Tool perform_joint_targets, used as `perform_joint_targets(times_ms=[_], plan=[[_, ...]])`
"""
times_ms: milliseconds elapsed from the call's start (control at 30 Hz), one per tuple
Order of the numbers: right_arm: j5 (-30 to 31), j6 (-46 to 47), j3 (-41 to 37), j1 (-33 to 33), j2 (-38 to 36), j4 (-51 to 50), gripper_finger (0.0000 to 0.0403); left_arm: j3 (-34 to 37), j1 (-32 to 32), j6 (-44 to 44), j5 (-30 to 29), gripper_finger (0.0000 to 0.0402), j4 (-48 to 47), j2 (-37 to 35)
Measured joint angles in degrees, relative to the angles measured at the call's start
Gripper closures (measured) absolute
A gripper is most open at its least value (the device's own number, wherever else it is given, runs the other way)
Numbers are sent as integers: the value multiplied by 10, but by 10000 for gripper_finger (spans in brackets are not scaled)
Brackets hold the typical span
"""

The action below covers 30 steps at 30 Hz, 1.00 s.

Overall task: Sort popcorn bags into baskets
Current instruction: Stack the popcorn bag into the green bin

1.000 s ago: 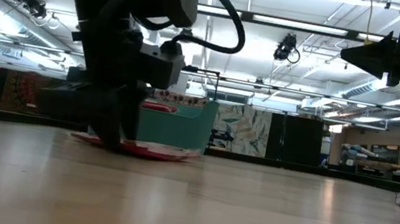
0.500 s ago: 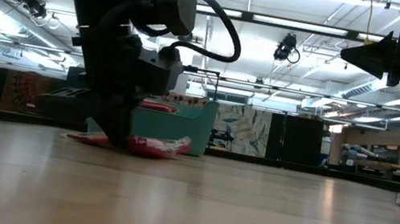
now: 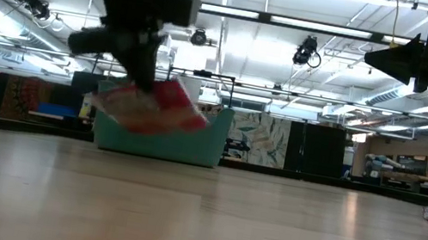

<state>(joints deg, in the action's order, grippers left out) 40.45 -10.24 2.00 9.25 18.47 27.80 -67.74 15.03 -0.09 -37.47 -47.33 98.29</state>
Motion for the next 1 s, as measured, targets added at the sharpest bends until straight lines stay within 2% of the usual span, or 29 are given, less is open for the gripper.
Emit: perform_joint_targets(times_ms=[267, 500, 733, 867, 1000], plan=[[0, 0, 0, 0, 0, 0, 322, -18, -27, 19, -62, 399, -13, -71], [0, 0, 0, 0, 0, 0, 322, -21, -87, 33, -123, 398, -5, -130], [0, 0, 0, 0, 0, 0, 322, -21, -146, 97, -120, 397, 45, -149], [0, 0, 0, 0, 0, 0, 322, -21, -197, 109, -115, 396, 40, -140], [0, 0, 0, 0, 0, 0, 322, -21, -252, 111, -70, 395, 41, -126]])
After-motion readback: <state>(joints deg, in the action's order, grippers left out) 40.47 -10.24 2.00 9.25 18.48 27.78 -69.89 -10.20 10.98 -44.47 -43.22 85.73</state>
